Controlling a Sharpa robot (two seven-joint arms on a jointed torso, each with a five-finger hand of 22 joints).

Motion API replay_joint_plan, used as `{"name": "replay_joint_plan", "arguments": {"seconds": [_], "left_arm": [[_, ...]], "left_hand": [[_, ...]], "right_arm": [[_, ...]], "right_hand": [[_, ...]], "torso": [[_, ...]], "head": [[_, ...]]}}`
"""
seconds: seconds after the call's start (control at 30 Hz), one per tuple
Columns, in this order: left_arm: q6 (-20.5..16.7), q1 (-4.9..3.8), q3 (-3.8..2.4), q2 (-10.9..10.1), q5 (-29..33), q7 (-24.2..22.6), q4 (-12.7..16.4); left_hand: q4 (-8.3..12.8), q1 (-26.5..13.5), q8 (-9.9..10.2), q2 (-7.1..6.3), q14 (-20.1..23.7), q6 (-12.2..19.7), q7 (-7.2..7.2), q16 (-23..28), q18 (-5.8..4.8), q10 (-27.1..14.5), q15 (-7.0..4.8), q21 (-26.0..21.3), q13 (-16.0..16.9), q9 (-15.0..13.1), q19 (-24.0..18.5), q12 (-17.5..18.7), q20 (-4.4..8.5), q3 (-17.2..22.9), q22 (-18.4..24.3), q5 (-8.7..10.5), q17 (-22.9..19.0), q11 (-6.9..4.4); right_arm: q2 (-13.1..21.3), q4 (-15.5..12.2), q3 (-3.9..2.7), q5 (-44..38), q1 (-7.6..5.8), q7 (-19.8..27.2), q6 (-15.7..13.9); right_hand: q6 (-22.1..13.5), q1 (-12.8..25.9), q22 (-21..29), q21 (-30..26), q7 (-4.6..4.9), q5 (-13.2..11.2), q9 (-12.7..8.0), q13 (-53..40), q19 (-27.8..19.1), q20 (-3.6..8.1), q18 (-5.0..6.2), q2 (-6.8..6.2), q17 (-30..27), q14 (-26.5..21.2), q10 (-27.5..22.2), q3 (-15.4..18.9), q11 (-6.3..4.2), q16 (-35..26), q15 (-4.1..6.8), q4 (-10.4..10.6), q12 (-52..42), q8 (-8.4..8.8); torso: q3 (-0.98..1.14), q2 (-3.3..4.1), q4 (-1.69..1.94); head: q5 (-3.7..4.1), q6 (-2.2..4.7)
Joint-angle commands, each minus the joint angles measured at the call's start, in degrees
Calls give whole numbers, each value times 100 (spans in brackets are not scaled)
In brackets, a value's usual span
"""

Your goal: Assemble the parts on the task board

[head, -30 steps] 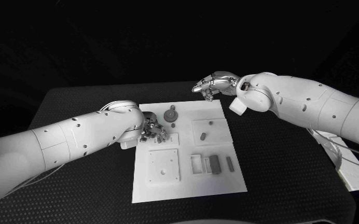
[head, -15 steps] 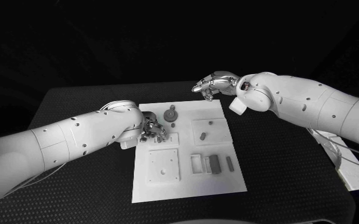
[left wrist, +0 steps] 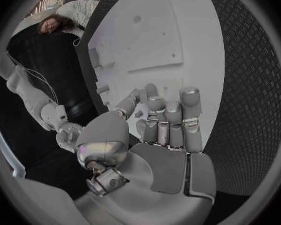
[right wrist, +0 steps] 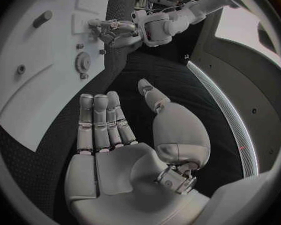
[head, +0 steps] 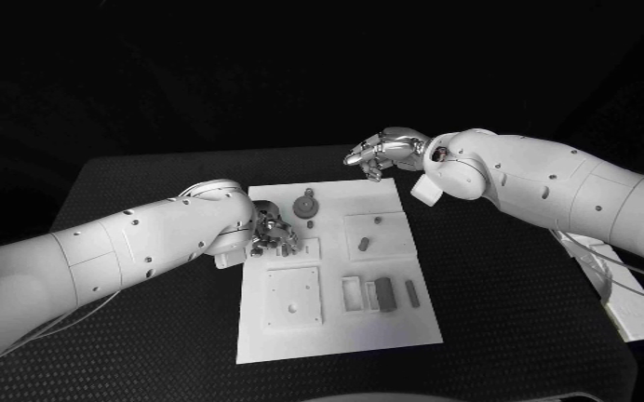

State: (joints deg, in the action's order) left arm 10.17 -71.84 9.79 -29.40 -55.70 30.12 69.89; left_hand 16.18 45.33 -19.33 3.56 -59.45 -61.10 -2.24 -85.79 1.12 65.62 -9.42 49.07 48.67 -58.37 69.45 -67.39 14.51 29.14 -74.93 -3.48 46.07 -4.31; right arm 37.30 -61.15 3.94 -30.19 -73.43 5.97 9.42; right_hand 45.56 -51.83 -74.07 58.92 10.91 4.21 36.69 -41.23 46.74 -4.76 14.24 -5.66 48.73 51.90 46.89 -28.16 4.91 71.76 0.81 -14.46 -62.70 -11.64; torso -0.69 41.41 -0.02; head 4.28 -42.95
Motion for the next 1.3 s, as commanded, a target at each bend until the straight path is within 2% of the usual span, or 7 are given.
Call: {"name": "replay_joint_plan", "arguments": {"seconds": [0.03, 0.2, 0.33, 0.43, 0.77, 1.1, 1.3], "left_arm": [[362, 1, -11, 1, 114, 6, 20], [579, 1, -43, 21, -62, 81, 25], [474, 1, -46, 37, -317, 87, 27], [395, 1, -50, 48, -329, 98, 29], [327, 1, -50, 128, -570, 182, 15], [916, -2, -49, 191, -420, 387, -69], [849, -2, -48, 193, -369, 441, -95]], "left_hand": [[8, 511, -46, 551, 10, 25, 20, -17, 359, -29, -72, 16, -4, -48, -26, 1, 68, -52, -112, 44, -1, 3], [31, 553, -49, 555, 12, 20, 26, -15, 353, -19, -75, 27, -15, -89, -38, 15, 65, -64, -117, 52, -7, -3], [28, 563, -71, 595, 24, 45, 25, -26, 356, -35, -79, 41, -6, -184, -48, 5, 73, -107, -119, 58, -5, -3], [28, 576, -126, 648, 32, 84, 33, -44, 358, -49, -86, 60, 6, -373, -57, -18, 81, -164, -116, 57, -7, -10], [2, 560, -203, 668, 10, 97, 53, -56, 360, -48, -103, 69, 4, -628, -43, -34, 92, -209, -103, 42, -25, -31], [-42, 484, -287, 636, 10, 42, 92, -55, 353, -49, -131, 55, -8, -853, -44, -33, 95, -233, -98, 42, -40, -64], [-86, 432, -290, 583, 23, 31, 100, -56, 350, -62, -139, 50, -10, -917, -53, -30, 96, -248, -99, 49, -41, -71]], "right_arm": [[-3, -3, -1, -19, 4, 28, 106], [-5, -1, -1, -19, 4, 26, 109], [-4, -2, -1, -19, 6, 27, 109], [-9, -3, -1, -19, 6, 26, 115], [-7, -14, -1, -20, 6, 25, 100], [-8, -21, -1, -20, 6, 23, 92], [-3, -26, -1, -20, 6, 23, 84]], "right_hand": [[-1, 44, -3, -40, 29, -33, -6, 6, 25, -26, 76, 10, -6, -33, -29, -17, 6, 24, 3, 26, -35, 33], [-1, 44, -3, -40, 29, -33, -6, 6, 25, -26, 76, 9, -6, -34, -29, -17, 6, 24, 3, 26, -35, 33], [-1, 44, -4, -40, 29, -33, -6, 7, 24, -26, 76, 9, -6, -34, -29, -17, 6, 24, 3, 25, -36, 33], [-1, 44, -4, -41, 29, -33, -6, 7, 24, -26, 76, 9, -7, -34, -29, -17, 6, 24, 3, 25, -36, 33], [-1, 42, -4, -41, 29, -32, -6, 9, 24, -26, 76, 9, -8, -35, -30, -18, 6, 25, 3, 25, -36, 33], [-1, 41, -5, -42, 29, -32, -6, 10, 23, -26, 76, 9, -8, -36, -30, -19, 6, 25, 2, 24, -37, 33], [-1, 40, -5, -42, 29, -32, -6, 11, 23, -26, 76, 8, -9, -36, -30, -19, 6, 25, 2, 23, -37, 33]], "torso": [[4, -5, 3], [-1, 1, -1], [0, 1, -2], [0, 1, -2], [3, 1, 0], [5, -1, -1], [1, 1, 1]], "head": [[-2, 5], [-6, 2], [-8, 6], [-10, 2], [-20, 9], [-27, -4], [-26, -2]]}}
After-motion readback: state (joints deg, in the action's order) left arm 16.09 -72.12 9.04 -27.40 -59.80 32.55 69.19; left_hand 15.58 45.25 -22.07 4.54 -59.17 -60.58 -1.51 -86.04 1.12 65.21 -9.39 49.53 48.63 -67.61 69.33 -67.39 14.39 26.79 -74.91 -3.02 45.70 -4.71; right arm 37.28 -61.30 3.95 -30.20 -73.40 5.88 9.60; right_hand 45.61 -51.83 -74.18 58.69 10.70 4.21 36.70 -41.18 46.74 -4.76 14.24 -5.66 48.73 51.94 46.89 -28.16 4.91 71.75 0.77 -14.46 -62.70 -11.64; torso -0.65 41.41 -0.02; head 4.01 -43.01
